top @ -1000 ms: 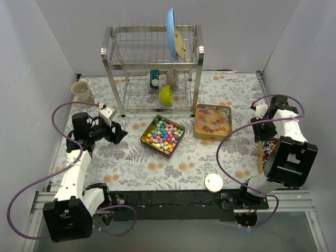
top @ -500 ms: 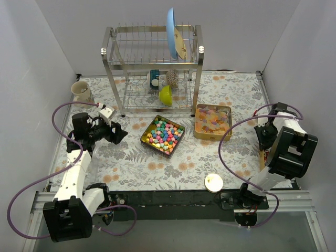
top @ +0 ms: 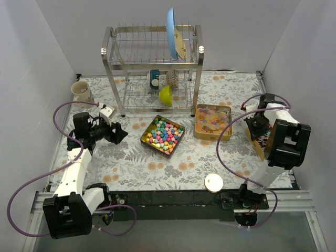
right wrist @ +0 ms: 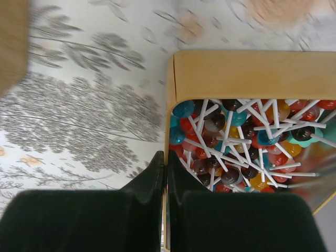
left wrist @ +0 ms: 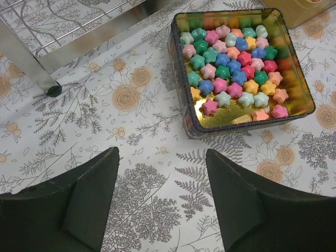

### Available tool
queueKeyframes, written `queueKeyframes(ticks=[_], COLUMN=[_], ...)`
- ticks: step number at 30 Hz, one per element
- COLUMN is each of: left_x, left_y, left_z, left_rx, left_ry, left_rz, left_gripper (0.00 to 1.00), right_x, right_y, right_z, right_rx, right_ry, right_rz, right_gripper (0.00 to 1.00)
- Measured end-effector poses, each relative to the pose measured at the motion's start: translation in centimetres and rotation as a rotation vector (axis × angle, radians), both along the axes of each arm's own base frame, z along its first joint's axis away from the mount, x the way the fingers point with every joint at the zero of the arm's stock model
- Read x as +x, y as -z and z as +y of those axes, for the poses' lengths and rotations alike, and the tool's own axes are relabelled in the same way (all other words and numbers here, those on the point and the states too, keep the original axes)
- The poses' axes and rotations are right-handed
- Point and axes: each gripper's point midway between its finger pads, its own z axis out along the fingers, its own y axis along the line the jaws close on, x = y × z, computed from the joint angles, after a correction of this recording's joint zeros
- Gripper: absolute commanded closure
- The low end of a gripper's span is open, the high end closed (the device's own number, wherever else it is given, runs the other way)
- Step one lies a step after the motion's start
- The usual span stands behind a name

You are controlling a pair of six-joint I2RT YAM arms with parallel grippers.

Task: Pack the candies
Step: Move the storage box to the center of the board.

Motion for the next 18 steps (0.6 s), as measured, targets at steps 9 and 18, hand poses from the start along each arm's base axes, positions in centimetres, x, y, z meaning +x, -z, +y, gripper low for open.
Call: queueKeyframes(ticks=[9, 18], left_x=[-0.1, -0.2], left_y=[0.2, 0.2], left_z=[0.1, 0.1], left_rx=[0.003, 0.002], left_ry=[-0.005, -0.006], left_rz=[0.01, 0.014], left_gripper=[0.34, 0.34], right_x=[1.0, -2.2], right_y=[0.2, 0.2], right_z=[6.1, 7.6], right_rx=[0.046, 0.074], right_ry=[-0.25, -0.561], right_rz=[-0.007, -0.018], right_gripper=[0.98, 0.99])
